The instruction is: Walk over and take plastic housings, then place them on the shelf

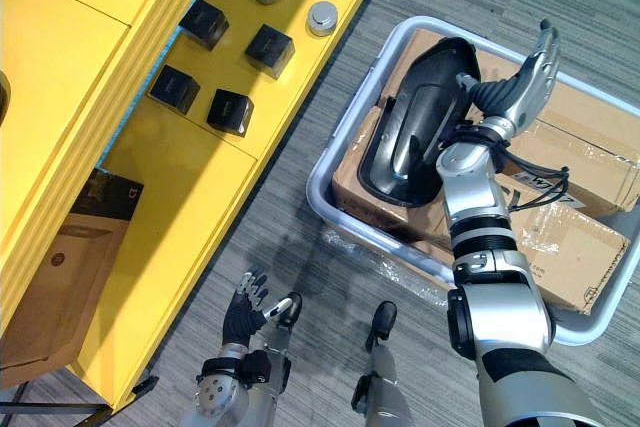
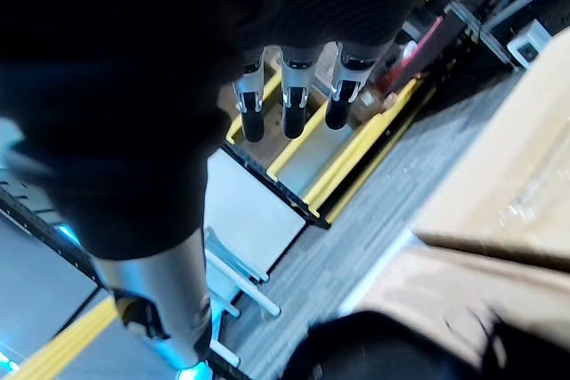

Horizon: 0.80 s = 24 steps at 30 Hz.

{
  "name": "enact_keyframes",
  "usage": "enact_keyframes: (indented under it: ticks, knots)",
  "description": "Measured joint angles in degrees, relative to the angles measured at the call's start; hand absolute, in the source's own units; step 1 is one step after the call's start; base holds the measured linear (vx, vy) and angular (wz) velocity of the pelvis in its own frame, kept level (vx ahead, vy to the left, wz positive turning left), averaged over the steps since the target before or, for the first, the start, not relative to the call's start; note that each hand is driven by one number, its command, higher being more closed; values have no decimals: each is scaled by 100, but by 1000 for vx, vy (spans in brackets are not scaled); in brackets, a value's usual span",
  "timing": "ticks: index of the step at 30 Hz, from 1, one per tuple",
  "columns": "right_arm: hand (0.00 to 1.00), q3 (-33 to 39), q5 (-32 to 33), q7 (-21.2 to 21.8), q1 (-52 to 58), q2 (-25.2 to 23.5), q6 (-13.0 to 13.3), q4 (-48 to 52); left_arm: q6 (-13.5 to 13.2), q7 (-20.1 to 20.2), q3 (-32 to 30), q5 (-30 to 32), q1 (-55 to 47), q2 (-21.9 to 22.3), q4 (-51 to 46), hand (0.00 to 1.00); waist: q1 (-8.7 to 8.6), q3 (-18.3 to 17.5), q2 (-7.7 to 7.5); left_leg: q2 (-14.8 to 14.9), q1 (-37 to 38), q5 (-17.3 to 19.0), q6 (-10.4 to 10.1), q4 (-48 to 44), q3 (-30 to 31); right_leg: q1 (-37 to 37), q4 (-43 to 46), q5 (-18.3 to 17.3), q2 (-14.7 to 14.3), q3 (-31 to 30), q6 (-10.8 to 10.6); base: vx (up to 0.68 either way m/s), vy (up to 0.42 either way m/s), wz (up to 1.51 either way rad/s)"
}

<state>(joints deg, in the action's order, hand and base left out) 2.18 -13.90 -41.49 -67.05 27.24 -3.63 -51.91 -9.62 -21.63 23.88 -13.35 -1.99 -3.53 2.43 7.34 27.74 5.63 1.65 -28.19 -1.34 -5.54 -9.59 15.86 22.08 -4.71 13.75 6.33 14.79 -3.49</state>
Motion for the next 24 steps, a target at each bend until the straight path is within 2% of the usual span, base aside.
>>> enact_keyframes:
  ticks: [4, 10, 11, 17, 19, 24]
  knots:
    - [0, 7, 15, 212, 97, -94, -27, -665, -1, -57, -3, -1, 0, 2, 6, 0, 3, 1, -2, 5, 11, -71, -13, 102, 26, 8, -1, -2, 3, 22, -2, 17, -36, 5]
    - [0, 206, 24, 224, 169, -120, -136, -1096, 11, -80, -12, -2, 3, 5, 112, 0, 44, 3, -6, 17, -58, -106, -23, 148, 23, 102, 0, -8, -1, 10, -11, 9, -37, 0]
    - [100, 236, 28, 226, 167, -121, -141, -1192, 18, -97, -11, -2, 0, 3, 113, 0, 51, 7, -14, 27, -57, -107, -24, 149, 19, 103, 0, -8, -7, 7, -11, 19, -33, -2]
    - [100, 235, 40, 366, 60, -24, -72, -1604, 18, -99, -10, -4, 2, 3, 113, 0, 56, -12, -140, 31, -60, -107, -25, 145, 14, 106, 2, -27, -9, 2, -38, 12, -16, -1]
    - [100, 233, 192, 522, -154, 204, -61, -1913, 19, -44, -8, -4, 2, 0, 113, 0, 66, -13, -142, 18, -75, -107, -25, 147, 34, 109, 3, -84, -1, 18, -114, 20, -27, 4]
    - [100, 233, 321, 975, -406, 692, -64, -2410, 26, 148, 10, -7, 0, 0, 86, 0, 101, -13, -140, -21, -105, -112, -32, 145, 161, 89, 5, -100, 0, 136, -133, 31, -24, 9]
